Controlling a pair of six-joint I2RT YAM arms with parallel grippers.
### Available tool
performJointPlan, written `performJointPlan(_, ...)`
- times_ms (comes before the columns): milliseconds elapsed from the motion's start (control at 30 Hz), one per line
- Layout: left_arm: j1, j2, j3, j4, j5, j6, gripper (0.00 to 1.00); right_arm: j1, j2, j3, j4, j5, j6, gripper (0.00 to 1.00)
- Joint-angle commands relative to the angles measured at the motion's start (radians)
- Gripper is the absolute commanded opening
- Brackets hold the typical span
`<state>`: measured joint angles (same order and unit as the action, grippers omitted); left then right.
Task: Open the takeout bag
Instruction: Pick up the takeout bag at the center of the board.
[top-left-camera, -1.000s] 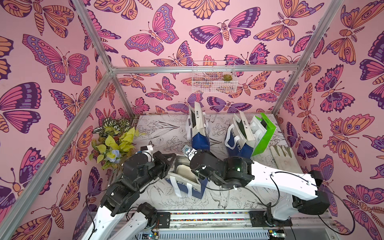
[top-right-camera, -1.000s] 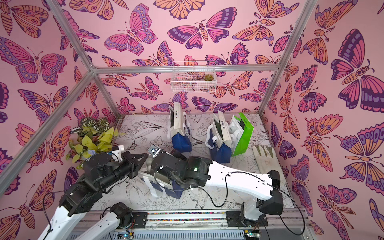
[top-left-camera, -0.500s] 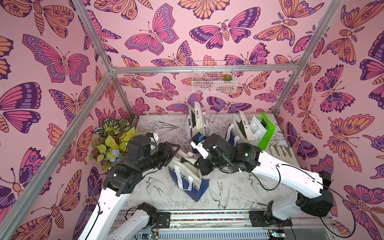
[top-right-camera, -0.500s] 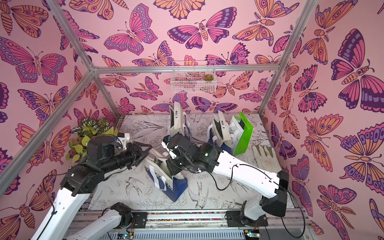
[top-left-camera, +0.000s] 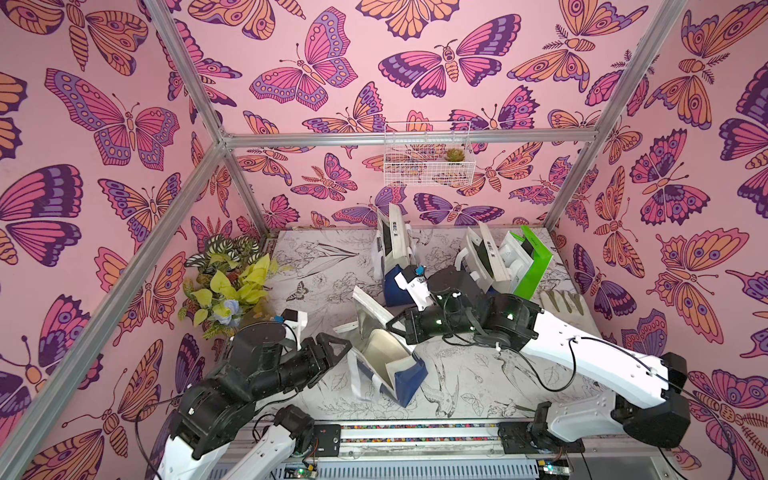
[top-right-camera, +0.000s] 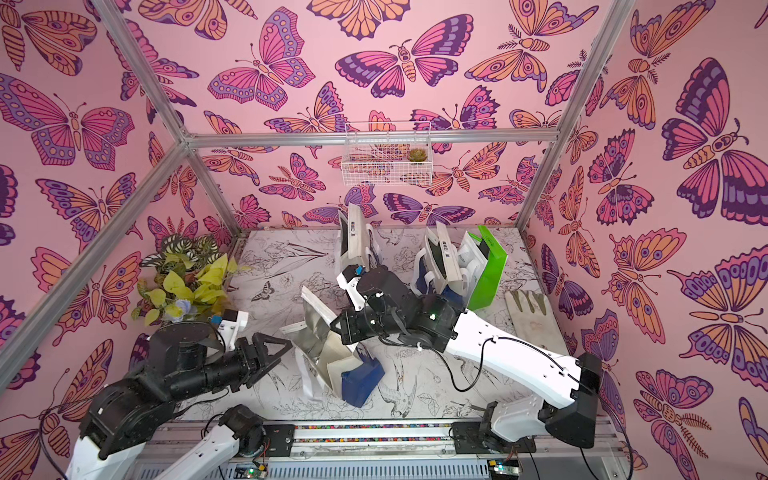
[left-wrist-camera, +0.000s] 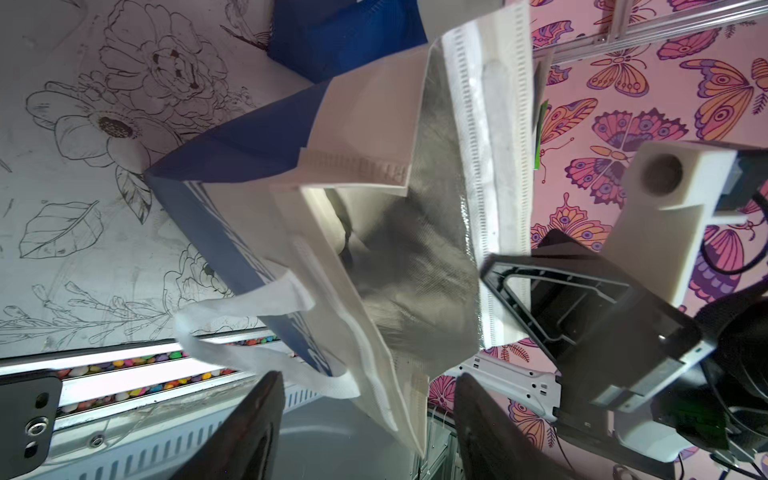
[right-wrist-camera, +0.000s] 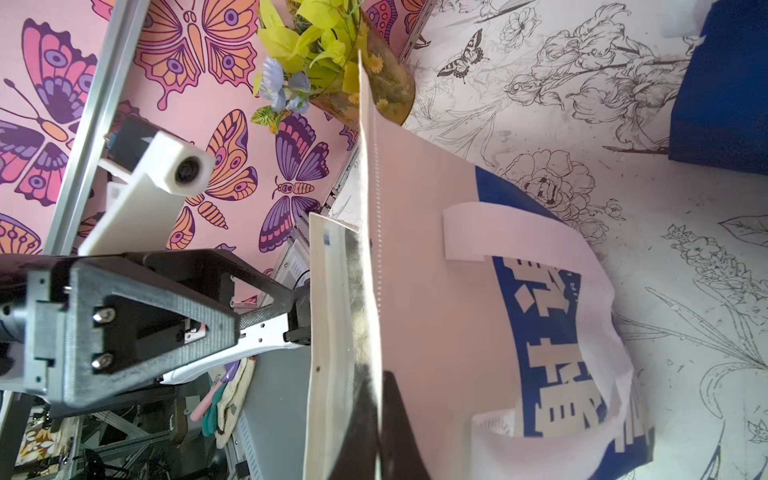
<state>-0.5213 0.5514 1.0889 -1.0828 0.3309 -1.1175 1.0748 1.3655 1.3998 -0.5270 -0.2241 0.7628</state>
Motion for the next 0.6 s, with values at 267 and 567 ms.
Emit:
performJointPlan(267, -0.033, 0.004, -0.027, -0.034, 0.045, -0.005, 0.65, -0.005, -0.033, -0.02, 0.064, 0.106, 0.045, 0.0)
performJointPlan(567, -0.127, 0.068, -0.02, 0.003, -0.013, -0.025, 0.69, -0.005, -0.037, -0.027, 0.07, 0.115, 0.056, 0.0)
